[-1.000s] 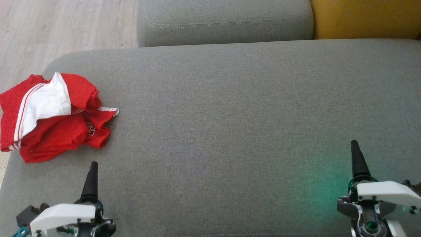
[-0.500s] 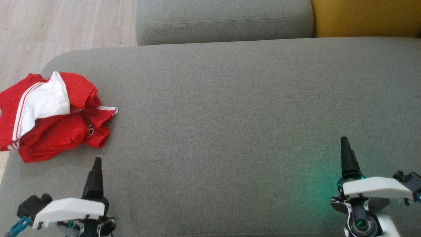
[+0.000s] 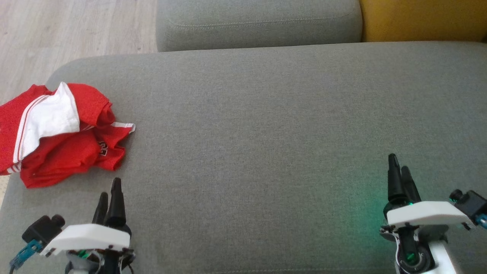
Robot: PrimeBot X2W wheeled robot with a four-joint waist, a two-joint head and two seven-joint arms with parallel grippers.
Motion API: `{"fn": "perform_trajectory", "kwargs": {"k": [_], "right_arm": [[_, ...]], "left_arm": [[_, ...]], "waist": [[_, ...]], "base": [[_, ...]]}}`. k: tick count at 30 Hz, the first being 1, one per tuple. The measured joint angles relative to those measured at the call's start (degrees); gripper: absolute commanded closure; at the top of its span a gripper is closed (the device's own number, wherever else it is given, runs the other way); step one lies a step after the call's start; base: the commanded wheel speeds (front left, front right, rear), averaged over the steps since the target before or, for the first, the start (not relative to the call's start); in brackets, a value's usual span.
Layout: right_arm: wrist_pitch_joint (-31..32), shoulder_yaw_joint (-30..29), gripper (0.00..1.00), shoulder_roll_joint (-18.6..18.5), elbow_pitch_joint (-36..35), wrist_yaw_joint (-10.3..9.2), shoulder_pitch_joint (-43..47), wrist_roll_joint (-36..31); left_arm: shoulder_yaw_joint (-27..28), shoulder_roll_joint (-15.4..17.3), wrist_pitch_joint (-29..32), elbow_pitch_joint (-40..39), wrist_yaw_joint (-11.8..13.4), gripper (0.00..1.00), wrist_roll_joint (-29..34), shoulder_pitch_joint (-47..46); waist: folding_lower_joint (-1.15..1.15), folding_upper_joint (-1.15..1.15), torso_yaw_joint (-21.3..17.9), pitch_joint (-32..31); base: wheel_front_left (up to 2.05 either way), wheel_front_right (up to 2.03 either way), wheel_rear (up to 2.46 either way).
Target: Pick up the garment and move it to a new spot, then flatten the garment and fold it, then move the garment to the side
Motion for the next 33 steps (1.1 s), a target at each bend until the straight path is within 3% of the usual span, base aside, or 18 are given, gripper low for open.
{"fn": "perform_trajectory", "kwargs": {"k": [33], "right_arm": [[-5.0,1.8,0.00,0.0,-0.1,0.00,-0.6,-23.6]], "left_arm": [[-2.0,0.5,-5.5,-0.8,3.0,0.00,23.3,-0.8]], "waist": [[0.00,0.00,-0.8,0.1]], "base": [[0.00,0.00,0.00]]}}
